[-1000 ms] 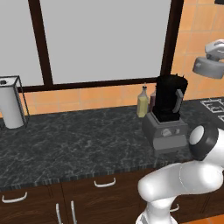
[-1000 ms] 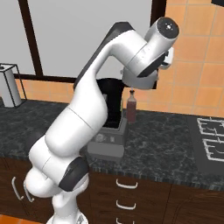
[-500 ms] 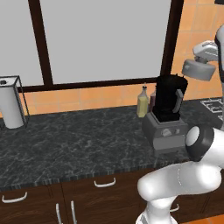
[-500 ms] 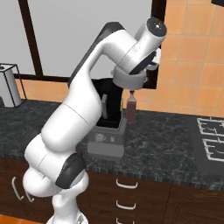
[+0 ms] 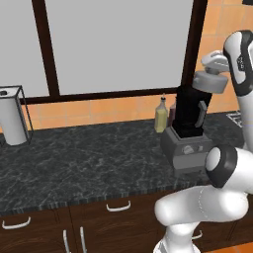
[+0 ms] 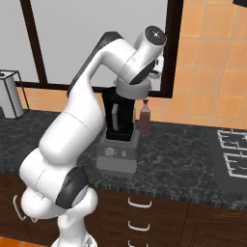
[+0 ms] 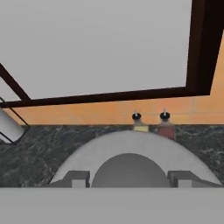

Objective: Close the lid blender by securely placing the lid on top.

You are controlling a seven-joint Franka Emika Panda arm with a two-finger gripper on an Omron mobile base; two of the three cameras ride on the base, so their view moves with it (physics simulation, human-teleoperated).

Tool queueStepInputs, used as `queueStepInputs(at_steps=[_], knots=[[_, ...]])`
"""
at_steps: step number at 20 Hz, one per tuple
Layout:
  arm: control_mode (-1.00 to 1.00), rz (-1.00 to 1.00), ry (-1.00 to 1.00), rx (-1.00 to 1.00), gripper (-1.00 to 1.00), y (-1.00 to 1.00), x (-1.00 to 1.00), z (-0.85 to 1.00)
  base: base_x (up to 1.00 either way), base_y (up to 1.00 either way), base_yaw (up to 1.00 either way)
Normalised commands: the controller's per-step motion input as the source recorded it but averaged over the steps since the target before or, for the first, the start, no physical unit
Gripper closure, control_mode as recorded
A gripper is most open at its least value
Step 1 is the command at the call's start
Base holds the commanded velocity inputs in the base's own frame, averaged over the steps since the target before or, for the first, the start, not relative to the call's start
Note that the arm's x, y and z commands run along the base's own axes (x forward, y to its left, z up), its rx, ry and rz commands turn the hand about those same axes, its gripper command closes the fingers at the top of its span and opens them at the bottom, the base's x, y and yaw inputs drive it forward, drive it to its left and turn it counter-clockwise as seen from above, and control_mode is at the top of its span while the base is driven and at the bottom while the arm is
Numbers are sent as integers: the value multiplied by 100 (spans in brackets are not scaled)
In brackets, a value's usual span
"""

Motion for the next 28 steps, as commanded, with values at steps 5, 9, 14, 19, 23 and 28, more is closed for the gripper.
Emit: queueStepInputs(at_steps=[5, 9, 14, 19, 23, 28], knots=[[-100, 0, -3, 0, 100, 23, 11, 4, 0, 0, 0], [-100, 0, -14, -4, 100, 33, 0, 9, 0, 0, 0], [-100, 0, -14, -6, 100, 30, -3, 29, 0, 0, 0], [-100, 0, -1, -4, 100, 15, -4, 28, 0, 0, 0], [-100, 0, 0, -3, 100, 3, -16, 30, 0, 0, 0], [-100, 0, 2, -3, 100, 4, -17, 32, 0, 0, 0]])
